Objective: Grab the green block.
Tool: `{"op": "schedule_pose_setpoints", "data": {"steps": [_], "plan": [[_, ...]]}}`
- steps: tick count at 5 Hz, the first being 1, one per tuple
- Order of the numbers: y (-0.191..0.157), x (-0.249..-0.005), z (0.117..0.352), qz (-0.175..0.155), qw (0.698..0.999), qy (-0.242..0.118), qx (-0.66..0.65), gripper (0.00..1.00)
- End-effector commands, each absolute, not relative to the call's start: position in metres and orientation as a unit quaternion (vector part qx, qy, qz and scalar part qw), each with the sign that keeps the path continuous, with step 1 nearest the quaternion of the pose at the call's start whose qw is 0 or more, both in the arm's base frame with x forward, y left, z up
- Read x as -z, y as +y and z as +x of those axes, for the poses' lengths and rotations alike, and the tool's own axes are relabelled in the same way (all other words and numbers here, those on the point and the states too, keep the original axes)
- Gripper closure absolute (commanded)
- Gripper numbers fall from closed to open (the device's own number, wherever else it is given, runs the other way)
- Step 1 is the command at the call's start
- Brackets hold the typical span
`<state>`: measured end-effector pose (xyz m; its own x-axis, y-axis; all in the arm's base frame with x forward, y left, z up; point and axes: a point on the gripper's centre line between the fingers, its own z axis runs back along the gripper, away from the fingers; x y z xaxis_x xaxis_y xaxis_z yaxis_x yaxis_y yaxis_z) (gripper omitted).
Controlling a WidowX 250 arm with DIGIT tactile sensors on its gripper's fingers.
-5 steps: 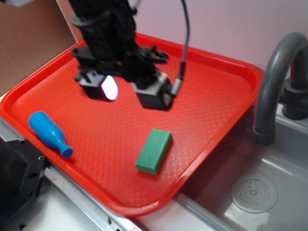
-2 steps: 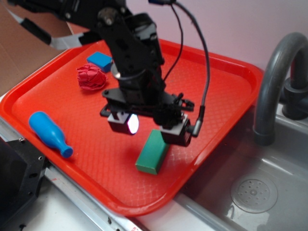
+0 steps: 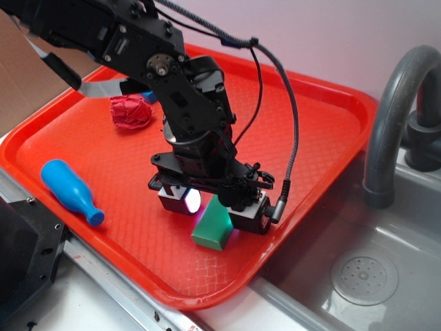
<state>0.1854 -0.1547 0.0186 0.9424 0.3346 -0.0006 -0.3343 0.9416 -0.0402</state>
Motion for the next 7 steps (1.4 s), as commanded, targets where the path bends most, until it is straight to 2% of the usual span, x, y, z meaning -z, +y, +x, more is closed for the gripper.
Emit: {"op": "schedule_pose_setpoints", "data": {"steps": [1,2,3,4,5,6,7], "plan": [[-0.162,-0.01,0.182,-0.013,0.988,-0.04,-0.152,1.0],[-0.16,-0.007,0.175,-0.012,0.987,-0.036,-0.156,1.0],[-0.145,-0.031,0.176,-0.04,0.988,-0.01,-0.149,1.0],[-0.1,-0.08,0.188,-0.072,0.992,-0.006,-0.106,1.0],[-0.07,-0.131,0.197,-0.061,0.997,-0.004,-0.049,1.0],[-0.048,-0.182,0.191,-0.067,0.995,-0.045,-0.055,1.0],[-0.032,-0.212,0.183,-0.048,0.989,-0.088,-0.109,1.0]]}}
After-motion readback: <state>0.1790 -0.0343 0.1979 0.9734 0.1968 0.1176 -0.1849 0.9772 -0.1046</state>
